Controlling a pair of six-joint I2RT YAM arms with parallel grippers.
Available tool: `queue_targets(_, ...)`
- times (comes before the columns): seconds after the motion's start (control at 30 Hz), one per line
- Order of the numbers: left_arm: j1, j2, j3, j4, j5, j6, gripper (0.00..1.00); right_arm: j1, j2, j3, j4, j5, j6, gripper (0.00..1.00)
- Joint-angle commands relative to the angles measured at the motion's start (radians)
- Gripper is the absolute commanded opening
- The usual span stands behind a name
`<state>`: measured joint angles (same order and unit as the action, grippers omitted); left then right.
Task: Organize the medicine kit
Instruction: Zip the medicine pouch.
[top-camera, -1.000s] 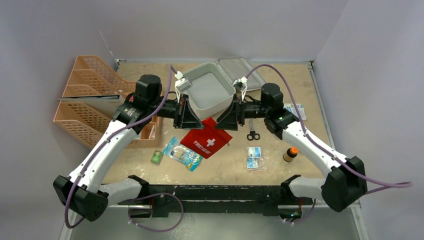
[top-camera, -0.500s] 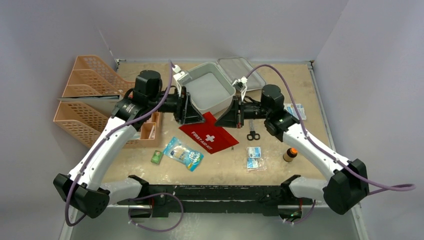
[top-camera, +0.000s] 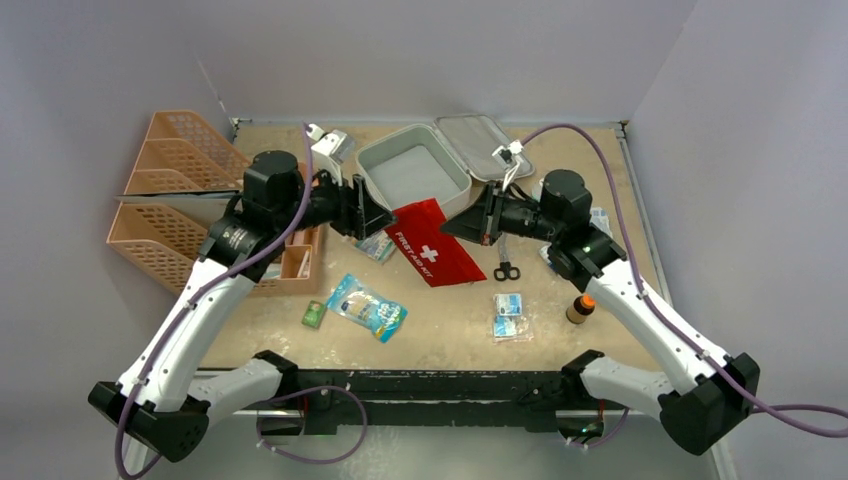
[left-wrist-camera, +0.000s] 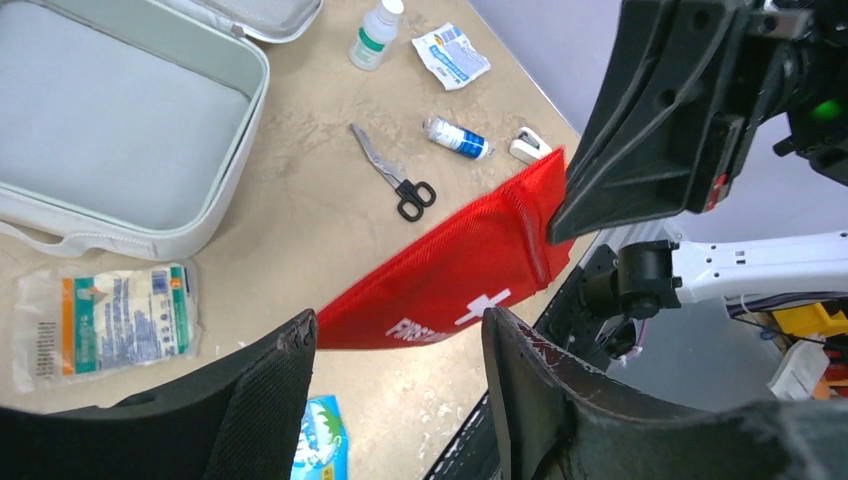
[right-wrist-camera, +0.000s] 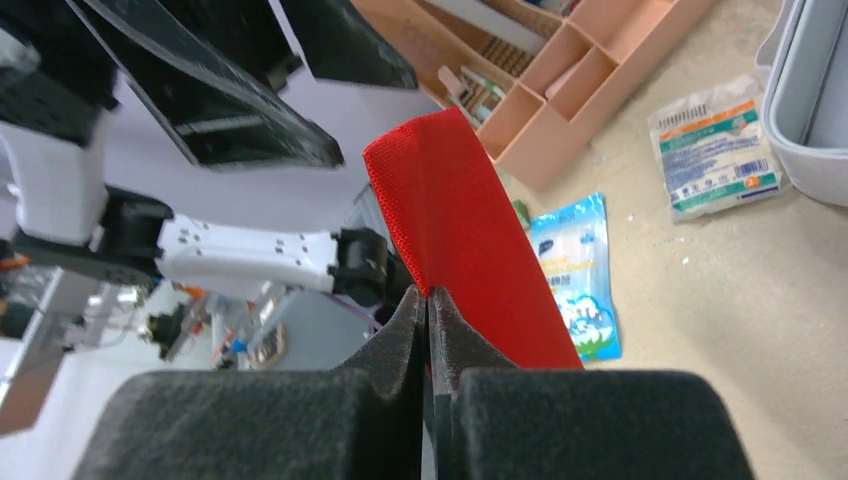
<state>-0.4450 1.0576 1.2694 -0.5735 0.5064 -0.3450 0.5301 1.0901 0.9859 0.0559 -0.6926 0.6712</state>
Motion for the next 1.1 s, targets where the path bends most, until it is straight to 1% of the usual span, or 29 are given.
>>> queue_targets(0.0,0.006,-0.017,-0.051,0.098,0.016,-0.098,0.6,0.001,-0.023,0.059,0.068,0.09,0.144,0.0)
queue_targets(0.13,0.006,-0.02,-0.088,0.151,0.051,-0.137,0.62,0.001,-0.019,0.043,0.175,0.094,0.226,0.0)
queue_targets(0.2,0.006,-0.013,-0.099,0.179,0.091,-0.147,0.63,0.001,-0.023,0.023,0.254,0.098,0.272,0.0)
queue_targets(0.3,0.006,-0.002,-0.112,0.217,0.132,-0.161,0.63,0.001,-0.035,-0.003,0.329,0.114,0.323,0.0)
queue_targets(0.53,0.006,-0.001,-0.155,0.316,0.127,-0.209,0.64,0.001,-0.055,-0.047,0.426,0.166,0.374,0.0)
queue_targets(0.63,0.006,0.006,-0.169,0.372,0.16,-0.225,0.65,0.001,-0.052,-0.07,0.483,0.171,0.418,0.0)
queue_targets(0.73,0.006,0.014,-0.176,0.379,0.183,-0.226,0.66,0.001,-0.042,-0.079,0.519,0.164,0.448,0.0)
queue_targets(0.87,0.006,0.01,-0.19,0.372,0.158,-0.214,0.67,0.001,-0.036,-0.091,0.559,0.155,0.484,0.0)
queue_targets(1.0,0.006,-0.002,-0.186,0.32,0.091,-0.173,0.67,0.001,-0.038,-0.097,0.581,0.151,0.504,0.0)
queue_targets(1.07,0.006,-0.015,-0.19,0.321,0.077,-0.167,0.67,0.001,-0.042,-0.097,0.581,0.153,0.51,0.0)
